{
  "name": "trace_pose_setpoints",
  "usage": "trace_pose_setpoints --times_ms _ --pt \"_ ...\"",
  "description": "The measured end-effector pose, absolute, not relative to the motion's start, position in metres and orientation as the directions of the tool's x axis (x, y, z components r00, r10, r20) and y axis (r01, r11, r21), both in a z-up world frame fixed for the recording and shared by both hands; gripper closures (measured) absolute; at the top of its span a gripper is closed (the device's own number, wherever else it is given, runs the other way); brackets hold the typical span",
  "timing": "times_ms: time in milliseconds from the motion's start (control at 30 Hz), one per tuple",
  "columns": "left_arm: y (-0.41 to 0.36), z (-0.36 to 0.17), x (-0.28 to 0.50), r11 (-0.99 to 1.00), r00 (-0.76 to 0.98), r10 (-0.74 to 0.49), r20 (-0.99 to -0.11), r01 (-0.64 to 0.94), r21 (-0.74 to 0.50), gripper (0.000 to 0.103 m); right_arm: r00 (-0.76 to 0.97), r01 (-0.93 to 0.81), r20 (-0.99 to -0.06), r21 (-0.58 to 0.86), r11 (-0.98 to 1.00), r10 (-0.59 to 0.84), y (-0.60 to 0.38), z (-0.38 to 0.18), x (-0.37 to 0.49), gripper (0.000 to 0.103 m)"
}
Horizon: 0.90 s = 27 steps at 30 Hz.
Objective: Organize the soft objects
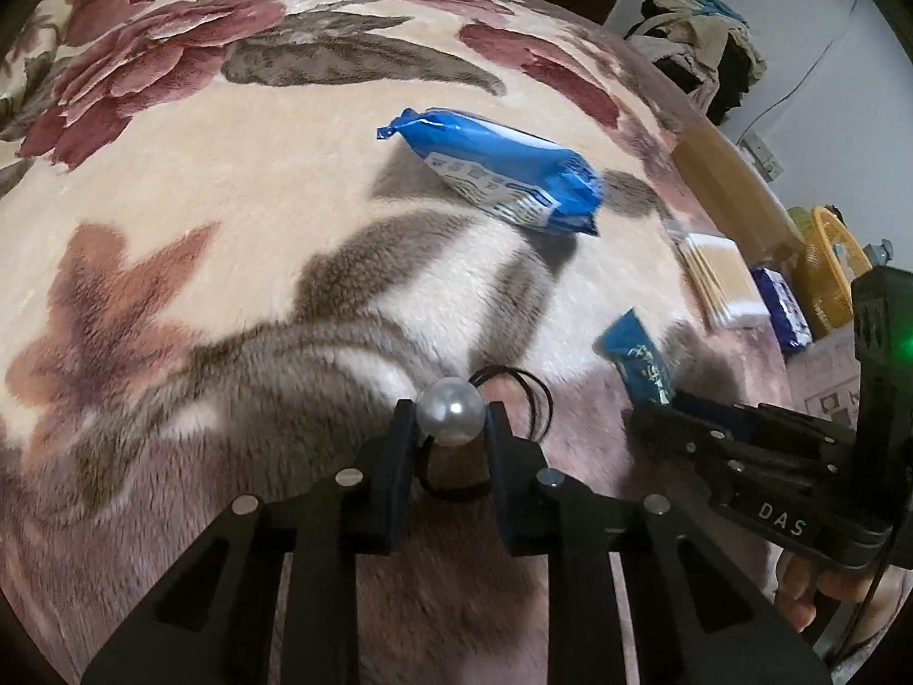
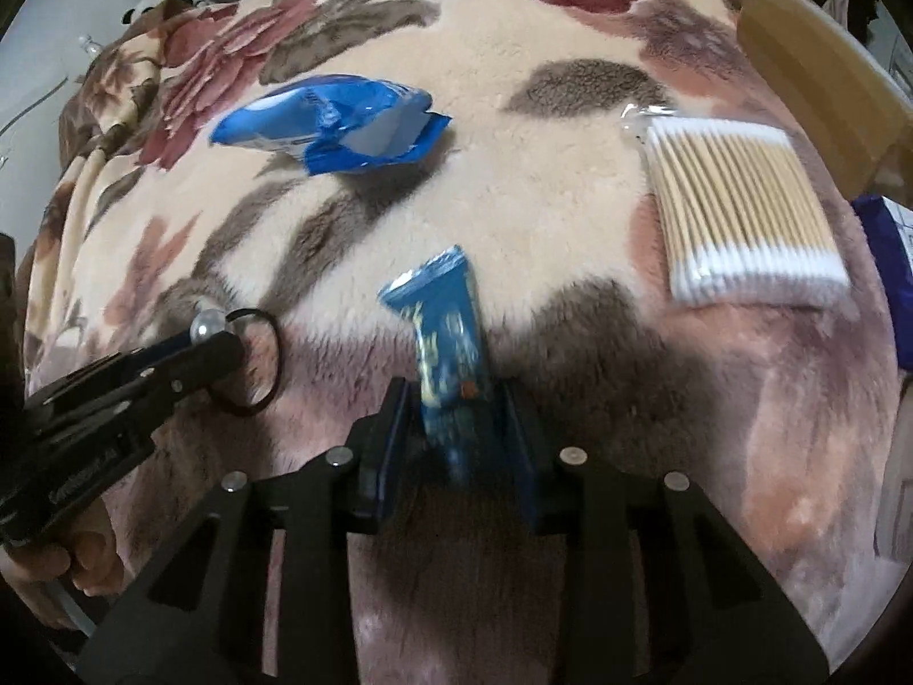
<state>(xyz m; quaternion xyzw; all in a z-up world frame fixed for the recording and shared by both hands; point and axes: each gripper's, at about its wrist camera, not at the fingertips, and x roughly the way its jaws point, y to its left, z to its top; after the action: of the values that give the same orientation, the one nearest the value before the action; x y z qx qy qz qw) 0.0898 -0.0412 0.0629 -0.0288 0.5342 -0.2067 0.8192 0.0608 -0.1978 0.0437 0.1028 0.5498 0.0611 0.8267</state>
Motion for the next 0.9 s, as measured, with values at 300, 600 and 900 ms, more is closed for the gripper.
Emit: trace_pose_setpoints --times_ms 300,600,900 --pt "-0.047 0.087 0.048 0.894 0.353 -0.395 -0.848 0.359 -0.267 0.08 0.433 0.033 -0.874 0.262 0.965 0.222 -0.2 0.059 0.014 0.073" --pt "-0.069 0.106 0.018 0.871 0.346 -0.408 -0.845 0.424 -0.247 0.08 0.473 0.06 -0.854 0.277 0.959 0.217 -0.207 0.073 -0.017 0.074" --pt "-0.053 0.099 0.016 0.9 0.359 -0.362 -0.86 0.374 -0.223 0.08 0.469 0.053 -0.867 0.219 0.974 0.17 -0.2 0.059 0.011 0.072"
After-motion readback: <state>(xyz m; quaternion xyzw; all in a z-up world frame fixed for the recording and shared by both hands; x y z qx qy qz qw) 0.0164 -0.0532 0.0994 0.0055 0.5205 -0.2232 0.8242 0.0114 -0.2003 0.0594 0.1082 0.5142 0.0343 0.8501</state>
